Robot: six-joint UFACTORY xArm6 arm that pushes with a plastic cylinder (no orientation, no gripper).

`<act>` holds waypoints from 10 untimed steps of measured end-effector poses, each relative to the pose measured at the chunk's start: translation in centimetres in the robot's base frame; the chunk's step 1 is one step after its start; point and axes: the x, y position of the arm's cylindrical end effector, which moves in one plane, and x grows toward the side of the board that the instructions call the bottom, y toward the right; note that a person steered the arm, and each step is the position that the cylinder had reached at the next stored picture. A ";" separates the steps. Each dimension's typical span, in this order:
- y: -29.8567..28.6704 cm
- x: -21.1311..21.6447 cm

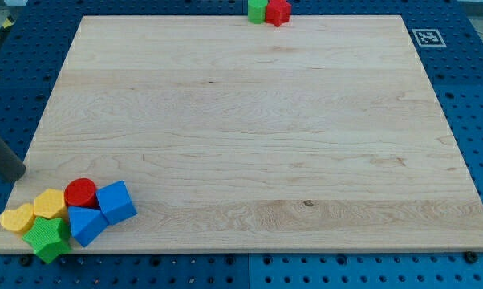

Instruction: Push the yellow heart into a group of blocks

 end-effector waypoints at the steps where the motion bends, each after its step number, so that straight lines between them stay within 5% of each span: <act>1: 0.0 0.7; 10: 0.1 2.9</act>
